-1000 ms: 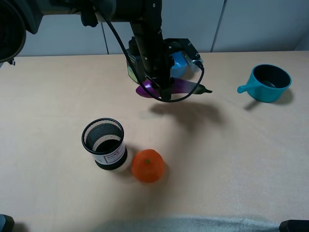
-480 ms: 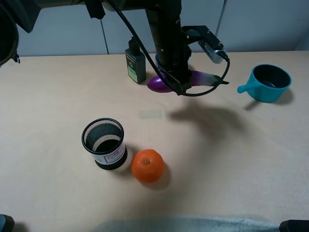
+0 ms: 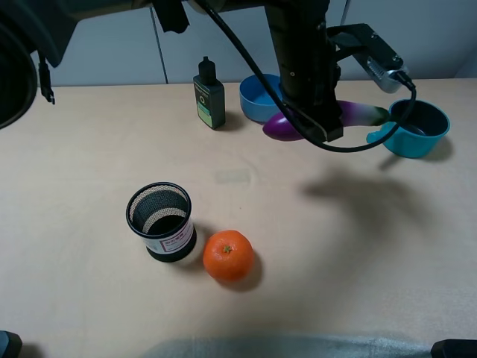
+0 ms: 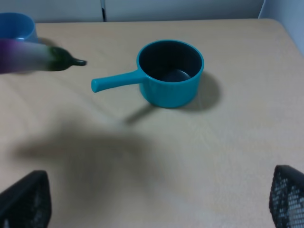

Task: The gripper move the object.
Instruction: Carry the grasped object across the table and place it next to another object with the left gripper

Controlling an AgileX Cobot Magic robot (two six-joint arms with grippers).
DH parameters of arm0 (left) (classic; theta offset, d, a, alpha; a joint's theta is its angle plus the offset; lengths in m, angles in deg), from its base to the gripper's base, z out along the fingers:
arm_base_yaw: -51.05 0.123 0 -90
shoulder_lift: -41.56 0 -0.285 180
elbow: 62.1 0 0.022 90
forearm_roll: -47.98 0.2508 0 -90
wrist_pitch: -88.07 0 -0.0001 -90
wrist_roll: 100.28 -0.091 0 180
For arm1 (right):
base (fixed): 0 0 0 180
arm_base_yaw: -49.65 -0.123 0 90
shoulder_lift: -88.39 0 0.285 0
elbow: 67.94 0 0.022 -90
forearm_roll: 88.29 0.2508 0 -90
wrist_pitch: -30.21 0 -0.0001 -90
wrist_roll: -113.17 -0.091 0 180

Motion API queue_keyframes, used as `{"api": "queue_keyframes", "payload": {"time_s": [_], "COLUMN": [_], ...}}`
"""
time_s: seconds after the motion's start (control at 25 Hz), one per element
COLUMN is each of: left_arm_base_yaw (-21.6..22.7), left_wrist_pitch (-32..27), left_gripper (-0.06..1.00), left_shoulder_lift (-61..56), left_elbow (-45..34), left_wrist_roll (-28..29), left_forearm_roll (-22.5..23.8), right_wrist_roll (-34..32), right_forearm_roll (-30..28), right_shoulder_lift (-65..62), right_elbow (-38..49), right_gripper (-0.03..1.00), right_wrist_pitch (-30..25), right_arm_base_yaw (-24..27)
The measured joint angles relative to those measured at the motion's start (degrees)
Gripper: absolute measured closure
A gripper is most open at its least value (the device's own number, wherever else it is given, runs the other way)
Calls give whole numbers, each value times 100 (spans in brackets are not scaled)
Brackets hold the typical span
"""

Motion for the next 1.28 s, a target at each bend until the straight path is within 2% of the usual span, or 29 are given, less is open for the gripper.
{"api": "queue_keyframes", "payload": {"time_s": [0.36, 0.72, 1.28], "left_arm_base_yaw": [-356, -512, -713], "left_wrist_pitch": [688, 1261, 2160], "left_gripper": [42, 42, 42], "left_shoulder_lift": [0, 171, 936], "left_elbow": [31, 115, 487], "left_wrist_roll": [234, 340, 358], "left_forearm_roll": [3, -21, -490], "right_wrist_roll": [0, 0, 0], "right_forearm_roll": [0, 0, 0], "right_shoulder_lift": [0, 0, 0], "right_elbow": [0, 0, 0], "right_gripper": [28, 28, 28], "right_wrist_pitch": [0, 0, 0], "right_arm_base_yaw": [0, 0, 0]}}
